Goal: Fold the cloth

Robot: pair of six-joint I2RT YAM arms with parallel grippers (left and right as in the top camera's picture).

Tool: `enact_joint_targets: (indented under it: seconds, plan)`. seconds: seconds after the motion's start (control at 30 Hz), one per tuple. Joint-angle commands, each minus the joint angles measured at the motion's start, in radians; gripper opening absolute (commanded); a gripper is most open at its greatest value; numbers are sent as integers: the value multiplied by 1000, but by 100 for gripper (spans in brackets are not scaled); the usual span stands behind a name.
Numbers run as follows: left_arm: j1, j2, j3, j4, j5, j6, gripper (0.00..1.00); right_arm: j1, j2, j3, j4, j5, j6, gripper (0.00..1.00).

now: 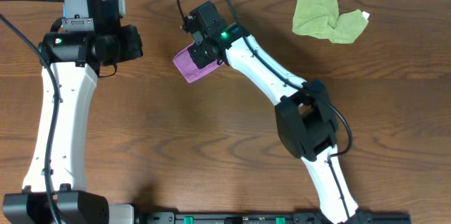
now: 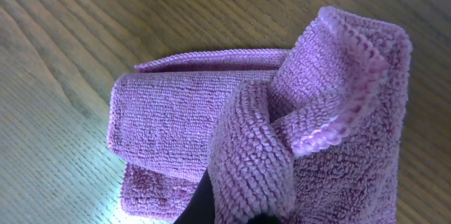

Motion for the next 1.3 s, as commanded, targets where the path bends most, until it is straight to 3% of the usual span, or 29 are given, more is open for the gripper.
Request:
enact_joint_targets:
  seconds: [0.0,0.2,0.37,0.5,0.97,1.1,1.27]
  plan:
    - [3,-23,7,-3,-4,21,6,9,27,6,2,42,-37,1]
    - [6,-23,7,1,-24,21,6,16,45,5,-22,39,-36,2]
    - [34,-22,7,12,-59,21,6,39,45,6,-23,-79,-36,38]
    - [68,-22,7,12,-59,21,6,66,45,6,-24,-213,-35,50]
    - [143,-14,5,18,-60,29,6,33,-12,76,-59,-214,-12,46]
    - [188,0,-1,33,-47,29,13,3,-82,140,-126,-209,-44,51]
    - [205,43,-26,27,64,33,15,-31,-161,160,-191,-10,-66,49]
